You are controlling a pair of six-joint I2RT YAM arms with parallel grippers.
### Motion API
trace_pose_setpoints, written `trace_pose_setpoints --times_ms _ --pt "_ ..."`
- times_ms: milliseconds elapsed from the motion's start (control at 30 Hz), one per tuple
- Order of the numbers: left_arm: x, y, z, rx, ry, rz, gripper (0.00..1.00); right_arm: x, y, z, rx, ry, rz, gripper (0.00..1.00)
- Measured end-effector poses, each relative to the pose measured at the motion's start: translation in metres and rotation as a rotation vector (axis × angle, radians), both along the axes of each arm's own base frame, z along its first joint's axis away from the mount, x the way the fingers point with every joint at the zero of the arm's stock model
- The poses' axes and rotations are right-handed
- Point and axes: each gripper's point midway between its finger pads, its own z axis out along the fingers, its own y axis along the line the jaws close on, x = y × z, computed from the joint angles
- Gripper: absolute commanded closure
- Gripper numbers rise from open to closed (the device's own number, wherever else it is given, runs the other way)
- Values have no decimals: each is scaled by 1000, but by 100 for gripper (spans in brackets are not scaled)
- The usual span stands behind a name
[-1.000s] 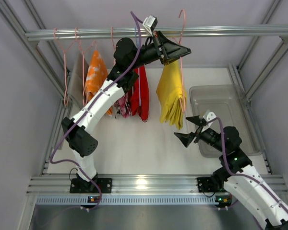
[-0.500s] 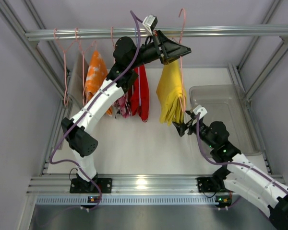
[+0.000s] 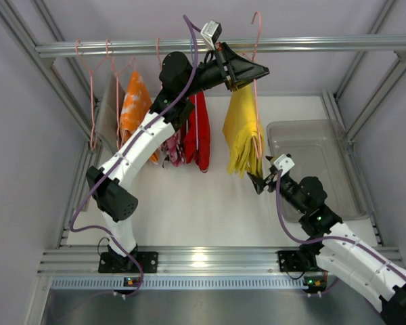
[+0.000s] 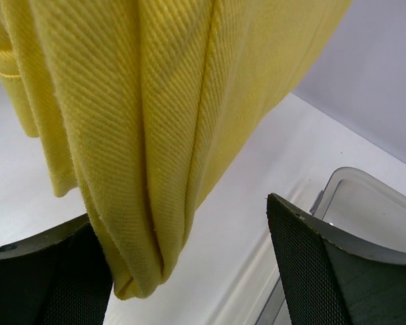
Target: Remove the trousers from the hanger
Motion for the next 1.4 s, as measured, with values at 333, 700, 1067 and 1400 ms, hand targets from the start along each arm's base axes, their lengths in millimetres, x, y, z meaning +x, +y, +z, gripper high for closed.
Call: trace_pose_setpoints --times_ms 333,700,1067,1400 --pt "0 0 0 0 -1 0 100 7 3 -23 -56 46 1 20" --pt "0 0 0 0 0 0 100 8 -2 -25 -29 58 -27 25" --pt "11 -7 -24 22 27 18 100 30 -2 63 136 -69 -99 28" --pt "2 -27 -58 66 67 -9 100 40 -1 102 192 -126 -121 30"
